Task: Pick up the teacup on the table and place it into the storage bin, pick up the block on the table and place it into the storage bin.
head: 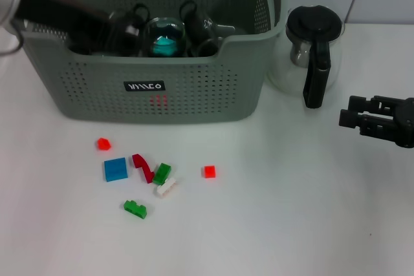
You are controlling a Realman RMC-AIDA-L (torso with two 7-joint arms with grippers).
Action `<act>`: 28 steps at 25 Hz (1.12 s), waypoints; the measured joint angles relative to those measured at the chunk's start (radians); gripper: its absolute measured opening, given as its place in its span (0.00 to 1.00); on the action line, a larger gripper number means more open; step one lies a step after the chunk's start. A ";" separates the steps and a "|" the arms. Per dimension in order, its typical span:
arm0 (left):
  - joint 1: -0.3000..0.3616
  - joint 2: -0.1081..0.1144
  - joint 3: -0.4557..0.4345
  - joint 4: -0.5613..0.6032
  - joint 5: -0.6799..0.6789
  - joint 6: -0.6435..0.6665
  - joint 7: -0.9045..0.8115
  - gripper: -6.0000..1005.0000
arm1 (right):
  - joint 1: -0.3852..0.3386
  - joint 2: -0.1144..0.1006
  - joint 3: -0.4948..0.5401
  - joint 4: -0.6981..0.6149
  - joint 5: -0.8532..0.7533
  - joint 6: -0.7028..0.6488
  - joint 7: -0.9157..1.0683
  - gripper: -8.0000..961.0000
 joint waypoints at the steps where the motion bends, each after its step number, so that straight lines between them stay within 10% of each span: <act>1: -0.008 0.004 -0.006 -0.007 -0.009 -0.011 0.000 0.44 | -0.001 0.000 0.000 0.000 0.000 0.000 0.000 0.63; 17: -0.147 0.035 0.127 -0.585 -0.006 -0.695 0.119 0.46 | 0.011 0.005 -0.001 0.000 0.001 -0.008 0.000 0.63; 28: -0.154 0.015 0.268 -0.784 0.180 -0.966 0.166 0.47 | 0.010 0.010 -0.002 0.000 0.002 -0.009 0.000 0.63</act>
